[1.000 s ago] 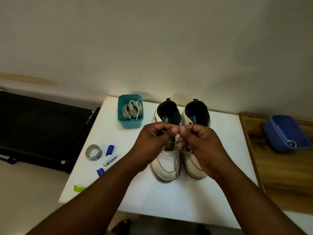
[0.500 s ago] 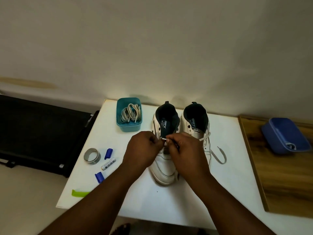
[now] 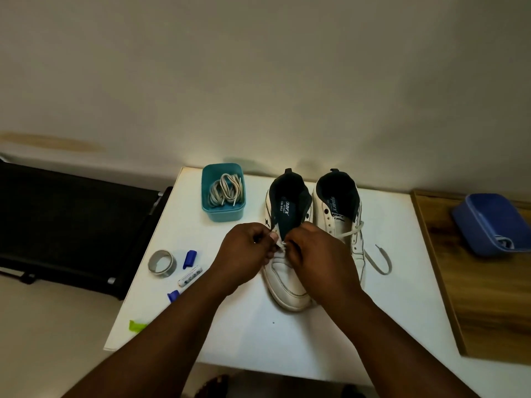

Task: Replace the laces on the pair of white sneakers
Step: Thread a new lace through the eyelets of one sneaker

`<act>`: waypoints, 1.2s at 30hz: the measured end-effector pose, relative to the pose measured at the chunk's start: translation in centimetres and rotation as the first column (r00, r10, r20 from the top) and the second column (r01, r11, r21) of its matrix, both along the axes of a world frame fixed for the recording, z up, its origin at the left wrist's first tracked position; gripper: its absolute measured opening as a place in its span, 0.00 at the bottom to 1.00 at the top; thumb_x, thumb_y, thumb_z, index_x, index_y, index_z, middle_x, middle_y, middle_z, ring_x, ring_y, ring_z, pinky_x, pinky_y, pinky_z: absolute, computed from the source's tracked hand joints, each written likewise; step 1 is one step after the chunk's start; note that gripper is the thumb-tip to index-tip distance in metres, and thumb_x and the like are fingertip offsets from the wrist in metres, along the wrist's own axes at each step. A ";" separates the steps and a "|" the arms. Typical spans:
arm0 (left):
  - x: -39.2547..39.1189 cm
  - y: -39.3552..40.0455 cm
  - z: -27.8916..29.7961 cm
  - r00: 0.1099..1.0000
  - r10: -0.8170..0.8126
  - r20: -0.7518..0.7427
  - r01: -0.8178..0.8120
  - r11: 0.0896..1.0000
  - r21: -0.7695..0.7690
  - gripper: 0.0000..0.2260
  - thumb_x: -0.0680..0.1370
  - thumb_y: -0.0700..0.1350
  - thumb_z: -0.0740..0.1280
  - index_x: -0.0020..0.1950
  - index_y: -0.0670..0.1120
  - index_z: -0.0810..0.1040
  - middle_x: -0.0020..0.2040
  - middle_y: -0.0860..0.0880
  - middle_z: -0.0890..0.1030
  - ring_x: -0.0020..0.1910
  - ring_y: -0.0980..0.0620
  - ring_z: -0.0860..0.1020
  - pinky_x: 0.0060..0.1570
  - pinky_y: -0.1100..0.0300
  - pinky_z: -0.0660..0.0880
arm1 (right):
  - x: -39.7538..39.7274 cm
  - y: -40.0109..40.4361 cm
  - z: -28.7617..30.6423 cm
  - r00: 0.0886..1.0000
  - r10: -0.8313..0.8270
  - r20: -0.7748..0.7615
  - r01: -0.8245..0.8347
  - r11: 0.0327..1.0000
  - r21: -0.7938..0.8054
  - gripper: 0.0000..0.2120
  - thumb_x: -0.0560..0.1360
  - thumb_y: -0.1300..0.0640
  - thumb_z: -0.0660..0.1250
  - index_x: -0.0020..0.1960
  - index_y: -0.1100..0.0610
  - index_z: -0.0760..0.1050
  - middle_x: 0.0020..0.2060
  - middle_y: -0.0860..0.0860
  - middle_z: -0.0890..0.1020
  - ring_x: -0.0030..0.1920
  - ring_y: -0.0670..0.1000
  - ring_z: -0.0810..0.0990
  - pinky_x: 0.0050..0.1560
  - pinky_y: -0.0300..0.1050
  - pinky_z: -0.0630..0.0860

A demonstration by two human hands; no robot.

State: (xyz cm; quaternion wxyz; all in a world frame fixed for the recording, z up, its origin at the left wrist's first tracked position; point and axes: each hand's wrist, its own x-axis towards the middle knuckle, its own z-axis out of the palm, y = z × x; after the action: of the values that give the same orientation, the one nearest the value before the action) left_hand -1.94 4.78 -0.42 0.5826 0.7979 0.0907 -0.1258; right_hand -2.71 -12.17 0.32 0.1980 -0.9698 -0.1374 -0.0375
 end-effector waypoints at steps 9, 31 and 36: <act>0.2 0.1 -0.2 0.994 -0.077 0.078 0.069 0.993 0.101 0.11 0.82 0.48 0.68 0.42 0.48 0.83 0.36 0.52 0.86 0.37 0.52 0.85 0.50 0.43 0.82 | 0.1 -0.1 0.0 0.999 0.026 0.020 -0.026 1.000 0.004 0.04 0.80 0.55 0.65 0.49 0.49 0.79 0.46 0.46 0.78 0.39 0.51 0.78 0.36 0.47 0.75; -0.1 0.8 0.6 0.983 -0.169 0.077 0.147 0.960 0.239 0.04 0.78 0.45 0.70 0.43 0.49 0.79 0.41 0.53 0.84 0.44 0.53 0.82 0.52 0.45 0.80 | -0.1 -0.3 0.7 0.984 0.121 -0.131 -0.111 0.990 0.081 0.33 0.78 0.49 0.65 0.81 0.41 0.57 0.62 0.49 0.76 0.59 0.51 0.75 0.58 0.50 0.74; 0.2 2.0 4.2 0.917 0.396 -0.039 -0.366 0.801 -0.474 0.05 0.84 0.40 0.60 0.52 0.42 0.75 0.47 0.46 0.86 0.50 0.47 0.86 0.54 0.49 0.82 | -0.4 -0.4 0.9 0.993 0.055 -0.102 -0.064 0.994 -0.089 0.25 0.75 0.36 0.66 0.71 0.38 0.70 0.66 0.43 0.72 0.63 0.53 0.71 0.62 0.54 0.68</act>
State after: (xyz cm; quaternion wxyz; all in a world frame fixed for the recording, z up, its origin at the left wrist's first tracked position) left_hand -1.71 6.73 3.79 0.7749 0.6004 0.1977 0.0004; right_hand -3.13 -12.58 1.25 0.1606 -0.9741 -0.1577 0.0230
